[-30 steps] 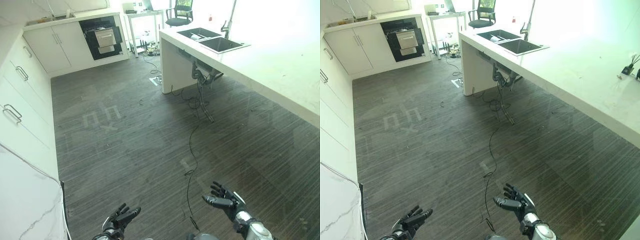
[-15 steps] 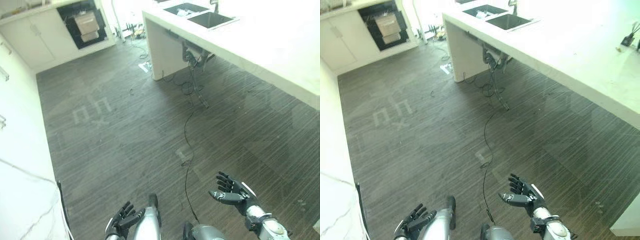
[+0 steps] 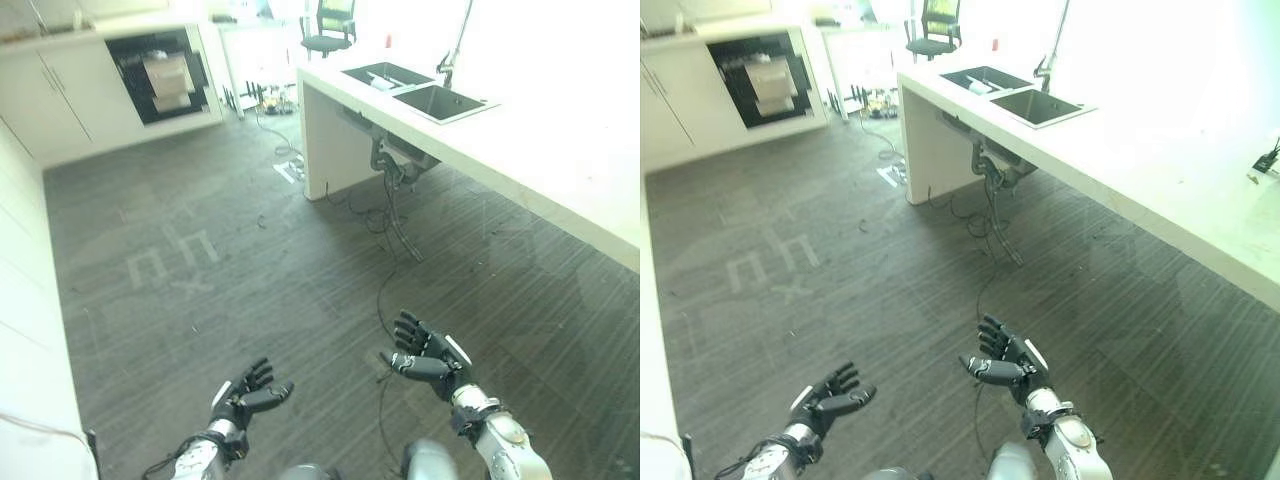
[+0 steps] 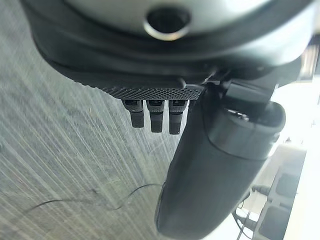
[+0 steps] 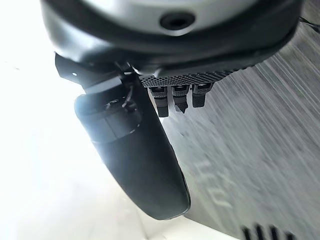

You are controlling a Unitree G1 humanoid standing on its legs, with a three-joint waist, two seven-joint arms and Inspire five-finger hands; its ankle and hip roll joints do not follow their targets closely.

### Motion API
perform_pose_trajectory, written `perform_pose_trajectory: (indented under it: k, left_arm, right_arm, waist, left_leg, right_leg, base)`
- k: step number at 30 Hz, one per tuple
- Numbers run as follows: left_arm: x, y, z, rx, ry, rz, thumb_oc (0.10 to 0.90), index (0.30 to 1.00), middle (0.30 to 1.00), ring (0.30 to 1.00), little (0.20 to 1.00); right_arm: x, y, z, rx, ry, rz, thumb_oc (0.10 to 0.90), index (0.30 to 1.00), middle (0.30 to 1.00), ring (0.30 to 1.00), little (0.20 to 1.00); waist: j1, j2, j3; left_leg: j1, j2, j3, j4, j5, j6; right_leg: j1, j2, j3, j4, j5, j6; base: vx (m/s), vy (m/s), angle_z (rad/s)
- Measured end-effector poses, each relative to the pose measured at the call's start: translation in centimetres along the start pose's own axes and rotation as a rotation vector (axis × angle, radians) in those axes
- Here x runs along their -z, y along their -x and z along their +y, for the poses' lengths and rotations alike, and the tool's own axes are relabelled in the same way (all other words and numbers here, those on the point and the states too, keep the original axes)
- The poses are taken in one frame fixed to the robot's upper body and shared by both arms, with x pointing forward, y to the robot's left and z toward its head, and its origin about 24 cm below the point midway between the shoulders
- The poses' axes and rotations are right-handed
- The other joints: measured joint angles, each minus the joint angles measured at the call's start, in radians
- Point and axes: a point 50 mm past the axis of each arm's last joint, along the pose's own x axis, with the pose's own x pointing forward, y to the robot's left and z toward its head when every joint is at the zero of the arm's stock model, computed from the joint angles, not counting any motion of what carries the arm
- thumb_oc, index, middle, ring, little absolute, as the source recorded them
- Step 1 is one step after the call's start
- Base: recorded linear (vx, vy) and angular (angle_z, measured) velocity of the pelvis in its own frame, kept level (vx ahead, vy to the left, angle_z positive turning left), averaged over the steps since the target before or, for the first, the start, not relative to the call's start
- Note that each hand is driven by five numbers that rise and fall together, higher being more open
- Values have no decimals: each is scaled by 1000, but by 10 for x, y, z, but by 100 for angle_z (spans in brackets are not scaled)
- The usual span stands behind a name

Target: Place the dishes in the dishwasher.

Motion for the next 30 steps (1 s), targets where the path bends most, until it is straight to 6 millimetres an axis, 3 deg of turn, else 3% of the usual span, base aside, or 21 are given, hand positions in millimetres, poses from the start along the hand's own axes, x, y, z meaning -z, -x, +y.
perform_pose_trajectory:
  k: [2,4,5,6,7,8,9,10,11,12,14,17,18,19,20,22,23,25,26,27,30]
  left_arm:
    - [-4,0,1,9,-16,-8,800,900,900,900,900]
    - [-2,-1,0,11,-15,16,800,900,900,900,900]
    - [5,-1,-4,17,15,31,800,900,900,900,900]
    - [17,4,-4,16,32,70,800,900,900,900,900]
    - [15,8,3,17,12,69,800,900,900,900,900]
    - [3,6,8,49,-40,46,800,900,900,900,900]
    - [-5,7,5,47,-24,-9,800,900,900,900,900]
    - [6,8,11,-15,24,41,800,900,900,900,900]
    - [18,9,4,0,40,88,800,900,900,900,900]
    - [13,4,-7,34,58,64,800,900,900,900,900]
    - [3,-3,-20,72,64,19,800,900,900,900,900]
    - [-19,-2,-25,108,42,-90,800,900,900,900,900]
    - [-24,-4,-25,104,39,-108,800,900,900,900,900]
    - [-17,-6,-30,99,81,-95,800,900,900,900,900]
    - [-14,-4,-25,72,91,-89,800,900,900,900,900]
    - [-9,-4,-31,91,85,-75,800,900,900,900,900]
    - [-5,-2,-27,82,85,-62,800,900,900,900,900]
    - [16,12,-16,39,88,6,800,900,900,900,900]
    - [24,18,-12,27,86,26,800,900,900,900,900]
    - [25,20,-11,36,80,13,800,900,900,900,900]
    - [29,22,-9,27,84,28,800,900,900,900,900]
  right_arm:
    - [8,10,-2,12,-23,18,800,900,900,900,900]
    - [17,26,-16,80,-67,34,800,900,900,900,900]
    - [22,42,-34,164,-113,38,800,900,900,900,900]
    - [21,48,-41,187,-97,47,800,900,900,900,900]
    - [20,45,-37,173,-107,29,800,900,900,900,900]
    - [24,49,-36,192,-140,11,800,900,900,900,900]
    - [21,44,-38,183,-128,21,800,900,900,900,900]
    - [17,32,-33,153,-118,26,800,900,900,900,900]
    - [10,28,-22,96,-92,5,800,900,900,900,900]
    - [-3,24,-12,32,-42,-32,800,900,900,900,900]
    - [-14,25,-14,19,4,-62,800,900,900,900,900]
    - [-17,26,-24,59,24,-55,800,900,900,900,900]
    - [-22,26,-27,57,48,-61,800,900,900,900,900]
    - [-32,27,-34,59,87,-78,800,900,900,900,900]
    - [-36,27,-34,60,86,-106,800,900,900,900,900]
    - [-36,30,-46,110,85,-97,800,900,900,900,900]
    - [-31,28,-48,117,85,-62,800,900,900,900,900]
    - [-22,28,-43,95,89,-21,800,900,900,900,900]
    - [-22,25,-38,69,96,-18,800,900,900,900,900]
    - [-34,23,-34,42,122,-65,800,900,900,900,900]
    - [-34,22,-31,17,131,-52,800,900,900,900,900]
  waist:
    - [0,-39,1]
    - [-30,-71,19]
    - [-60,-67,30]
    - [-48,-51,58]
    - [-56,-136,85]
    - [-95,-150,75]
    - [-35,-139,66]
    - [-16,-123,69]
    - [-42,-82,65]
    - [-82,-46,57]
    - [-94,-45,37]
    - [-53,-70,1]
    - [-49,-79,-1]
    - [-47,-94,4]
    - [-43,-96,-3]
    - [-20,-90,14]
    - [3,-118,50]
    - [-4,-142,59]
    - [1,-122,54]
    - [-17,-21,56]
    - [22,-50,75]
  left_leg:
    - [23,-50,-7,-29,1,-8]
    - [47,-136,-35,-11,-28,-1]
    - [76,-175,-51,-25,-60,-52]
    - [109,-189,-20,42,-91,-248]
    - [10,-244,-14,285,-30,-253]
    - [-98,-189,-40,487,-156,-33]
    - [-89,-124,-41,429,-306,43]
    - [-16,-124,-34,379,-311,37]
    - [131,-114,-67,176,-252,18]
    - [202,-97,-73,93,-183,-63]
    - [256,-120,-34,81,-143,-144]
    - [260,-50,-18,98,-133,-184]
    - [230,-28,-61,143,-17,-245]
    - [130,-76,-44,356,141,-305]
    - [-1,-68,-29,594,330,-311]
    - [-349,13,6,989,212,-237]
    - [-457,62,38,888,163,-158]
    - [-413,78,31,387,149,-132]
    - [-347,90,24,75,158,-147]
    - [-390,139,-107,-153,145,-174]
    - [-402,111,-177,-50,146,-170]
  right_leg:
    - [62,79,-71,-457,14,1]
    - [21,63,-64,-495,58,-25]
    - [-57,57,-21,-472,117,-39]
    - [-78,104,-34,-463,140,-112]
    - [-70,43,11,-451,143,-123]
    - [-39,-20,53,-463,137,-116]
    - [-74,-10,51,-344,150,-40]
    - [-80,-9,51,-271,116,-55]
    - [-27,36,-4,-205,73,-106]
    - [44,132,-60,-242,54,-204]
    - [152,156,-60,-378,81,-278]
    - [231,142,-3,-383,17,-273]
    - [261,129,14,-367,-14,-256]
    - [212,108,24,-208,-113,-262]
    - [245,146,30,-318,-125,-257]
    - [288,166,71,-370,-71,-310]
    - [336,158,82,-386,-71,-276]
    - [430,165,105,-412,-102,-217]
    - [471,195,122,-426,-111,-201]
    - [473,290,140,-436,-134,-189]
    - [526,262,212,-430,-170,-159]
  base:
    - [346,-137,29]
    - [490,-196,44]
    - [623,-287,13]
    - [617,-297,-6]
    - [500,-249,55]
    - [401,-172,78]
    - [507,-223,33]
    - [659,-301,-49]
    - [726,-354,-20]
    - [597,-308,35]
    - [354,-204,33]
    - [302,-206,-2]
    - [246,-204,-57]
    - [207,-166,-46]
    - [211,-139,-38]
    - [266,-67,-37]
    - [327,56,-52]
    - [375,217,-53]
    - [499,326,-82]
    - [572,373,-73]
    - [407,276,-89]
